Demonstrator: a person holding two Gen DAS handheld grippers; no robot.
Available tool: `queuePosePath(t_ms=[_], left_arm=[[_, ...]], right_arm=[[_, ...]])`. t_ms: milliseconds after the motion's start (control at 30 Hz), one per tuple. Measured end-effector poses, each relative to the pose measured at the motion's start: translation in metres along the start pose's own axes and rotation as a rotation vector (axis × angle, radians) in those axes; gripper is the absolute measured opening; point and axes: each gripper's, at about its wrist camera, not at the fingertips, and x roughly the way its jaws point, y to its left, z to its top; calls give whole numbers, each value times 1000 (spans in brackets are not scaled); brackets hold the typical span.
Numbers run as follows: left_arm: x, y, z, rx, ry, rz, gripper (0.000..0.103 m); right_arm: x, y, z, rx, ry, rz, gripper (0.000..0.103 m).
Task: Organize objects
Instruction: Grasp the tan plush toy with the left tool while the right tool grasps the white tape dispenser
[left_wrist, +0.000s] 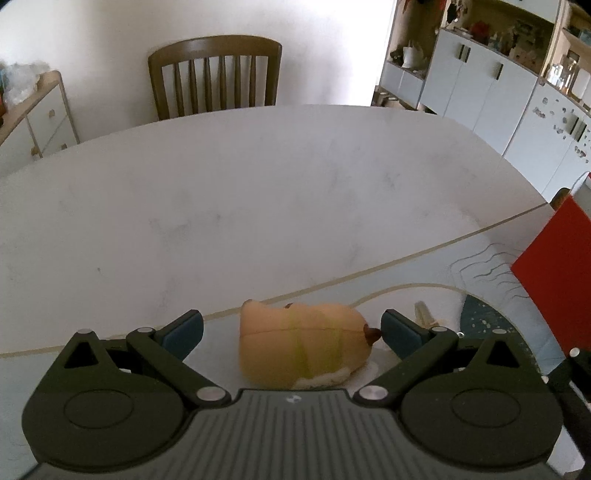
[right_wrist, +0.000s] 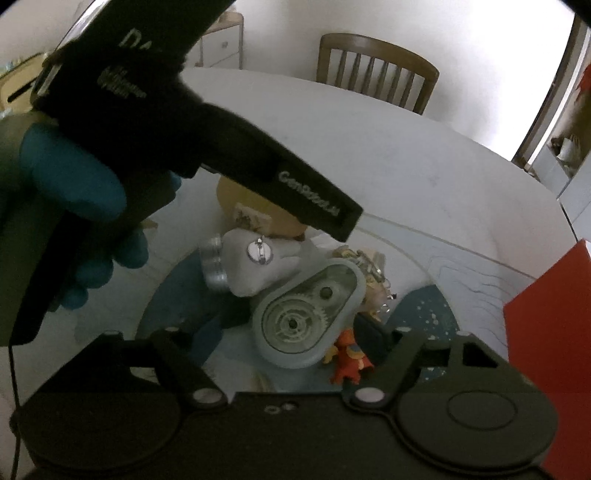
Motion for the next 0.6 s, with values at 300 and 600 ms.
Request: queuePosePath(t_ms=[300, 600], left_arm=[[8, 3, -3, 0, 12, -27, 102], [4, 4, -6, 3, -9, -70, 79]], right_arm=[[8, 2, 1, -17, -8, -55, 64], [6, -2, 0, 0, -21, -67, 59]])
